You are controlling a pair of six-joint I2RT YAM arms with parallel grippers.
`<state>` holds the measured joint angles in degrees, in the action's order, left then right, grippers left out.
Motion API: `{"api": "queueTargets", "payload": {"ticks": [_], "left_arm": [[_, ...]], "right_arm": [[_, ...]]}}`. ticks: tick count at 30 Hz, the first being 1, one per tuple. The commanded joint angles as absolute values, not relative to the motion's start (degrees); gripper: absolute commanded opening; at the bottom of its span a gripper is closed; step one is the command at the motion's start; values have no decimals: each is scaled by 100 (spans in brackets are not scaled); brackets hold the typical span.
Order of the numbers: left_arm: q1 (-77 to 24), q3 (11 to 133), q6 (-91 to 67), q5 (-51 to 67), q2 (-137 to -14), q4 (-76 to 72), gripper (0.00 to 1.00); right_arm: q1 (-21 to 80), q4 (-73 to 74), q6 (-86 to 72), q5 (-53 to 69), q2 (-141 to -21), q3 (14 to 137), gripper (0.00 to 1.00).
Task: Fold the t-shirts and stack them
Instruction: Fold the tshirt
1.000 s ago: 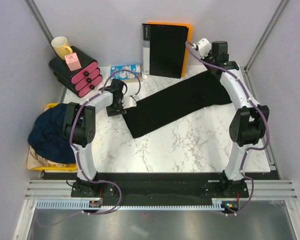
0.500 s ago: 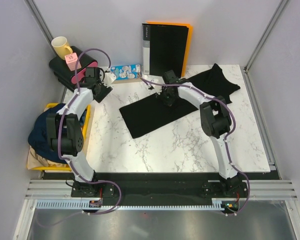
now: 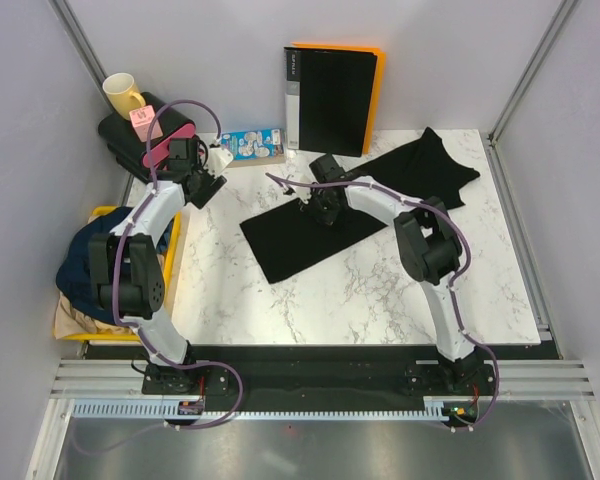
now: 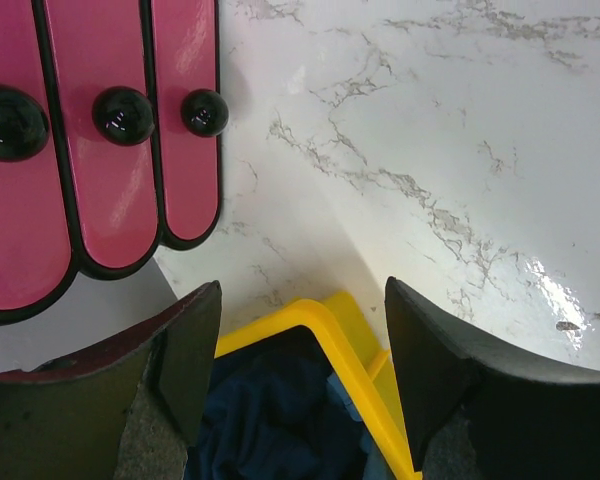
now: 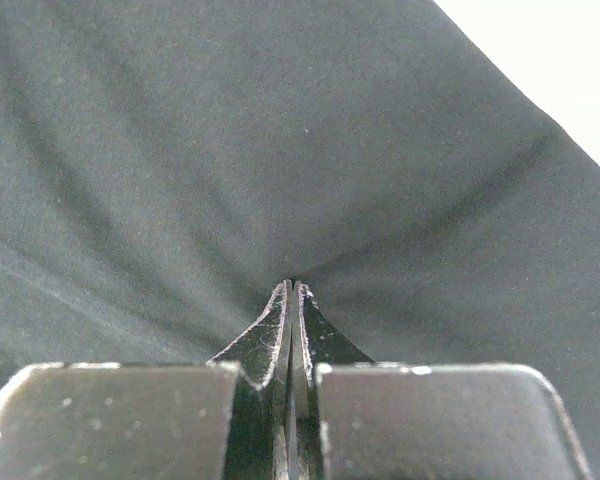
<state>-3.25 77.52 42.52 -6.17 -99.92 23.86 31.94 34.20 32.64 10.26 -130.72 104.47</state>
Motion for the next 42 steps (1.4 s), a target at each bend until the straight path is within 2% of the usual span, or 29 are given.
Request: {"api": "queueTargets", "payload": {"ticks": [1,11,16,17,18,19,20,21,23,25,27,28,29,32,33,35,37,40,42], "left_arm": [[-308,7928,4543,-273,-9747,2153,74],[-571,7428,5370,333,-9282,2162,74],[-974,6760,5940,886,-8746,2223,80],[-1054,6411,6272,949,-8623,2232,84],[-1220,6242,6458,1001,-8396,2250,94],[-1326,6075,6625,1150,-8246,2346,98],[-1440,5777,6975,1221,-8114,2408,99],[-1633,5635,7187,1326,-7964,2521,99],[-1810,5275,7742,1704,-7525,2680,99],[-1951,5072,8260,2160,-7208,2751,99],[-2030,4966,8794,2573,-7137,2751,99],[-2065,4966,8954,2688,-7154,2760,99],[-2109,4975,9087,2837,-7180,2751,99],[-2136,5036,9500,3496,-7303,2786,99],[-2136,5036,9736,3803,-7330,2804,99],[-2162,4975,10123,4024,-7435,2935,99],[-2214,4791,10755,4140,-7523,2927,99],[-2303,4641,11547,4192,-7786,2918,99],[-2390,4780,11567,4271,-8024,2901,98]], "right_arm": [[3190,4042,3296,1028,-12561,9476,0],[3190,4166,3428,660,-10321,6735,0],[3164,4087,3638,335,-9783,6302,1],[3155,4078,3673,264,-9643,6302,7],[3129,4043,3700,220,-9555,6371,19],[3094,4026,3735,202,-9441,6442,41],[3068,4017,3770,211,-9170,6521,49],[3059,3982,3805,211,-9002,6661,62],[3059,3955,4042,237,-8492,6723,69],[3059,3955,4227,272,-8017,6593,70],[3059,3964,4184,176,-7666,6452,66],[3059,3973,4131,63,-7586,6321,62],[3059,4129,4131,-95,-7533,6276,41],[3059,4891,3894,-55,-7471,6538,2],[3067,5156,3841,130,-7462,6678,1],[3155,5553,3771,255,-7375,6794,7],[3225,5616,3805,115,-7225,6585,8],[3252,5520,3946,-121,-7181,6286,0],[3261,5126,4068,-332,-7146,6092,0]]}}
